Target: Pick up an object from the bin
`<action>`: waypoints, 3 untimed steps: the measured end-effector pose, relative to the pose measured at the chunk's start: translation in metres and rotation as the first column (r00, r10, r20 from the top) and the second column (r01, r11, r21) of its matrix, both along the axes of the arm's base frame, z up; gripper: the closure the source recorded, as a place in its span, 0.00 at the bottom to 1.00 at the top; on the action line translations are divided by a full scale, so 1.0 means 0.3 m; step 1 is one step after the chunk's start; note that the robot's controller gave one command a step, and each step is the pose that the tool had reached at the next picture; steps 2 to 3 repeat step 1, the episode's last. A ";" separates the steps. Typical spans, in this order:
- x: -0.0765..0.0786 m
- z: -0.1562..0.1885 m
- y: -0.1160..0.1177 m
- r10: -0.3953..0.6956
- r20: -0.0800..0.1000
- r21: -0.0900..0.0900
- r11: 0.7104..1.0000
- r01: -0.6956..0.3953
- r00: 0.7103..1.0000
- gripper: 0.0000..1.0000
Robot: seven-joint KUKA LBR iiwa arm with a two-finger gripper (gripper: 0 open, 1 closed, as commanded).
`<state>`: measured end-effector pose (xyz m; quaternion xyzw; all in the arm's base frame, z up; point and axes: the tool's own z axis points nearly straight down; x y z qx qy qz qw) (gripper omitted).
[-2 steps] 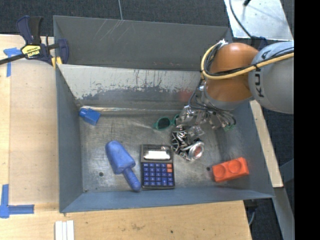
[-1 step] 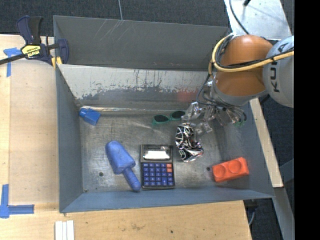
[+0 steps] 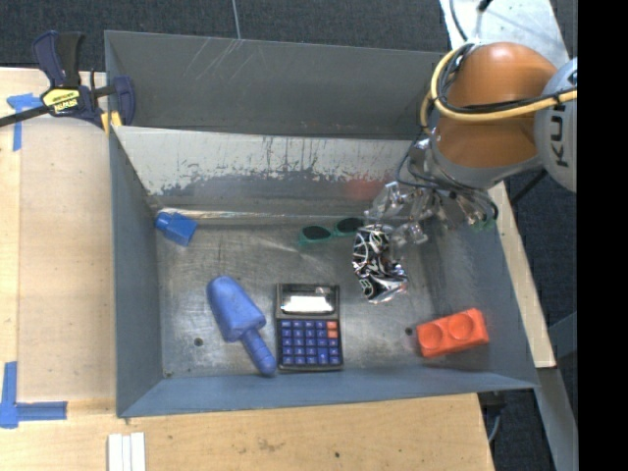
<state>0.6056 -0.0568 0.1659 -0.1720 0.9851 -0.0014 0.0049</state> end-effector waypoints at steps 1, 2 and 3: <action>0.003 0.138 -0.050 -0.006 -0.013 0.002 1.000 0.006 1.000 1.00; 0.003 0.138 -0.050 -0.006 -0.013 0.002 1.000 0.006 1.000 1.00; 0.003 0.138 -0.050 -0.006 -0.013 0.002 1.000 0.006 1.000 1.00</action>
Offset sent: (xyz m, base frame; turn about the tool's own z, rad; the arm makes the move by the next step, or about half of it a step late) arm 0.0202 0.0031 0.1146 0.0745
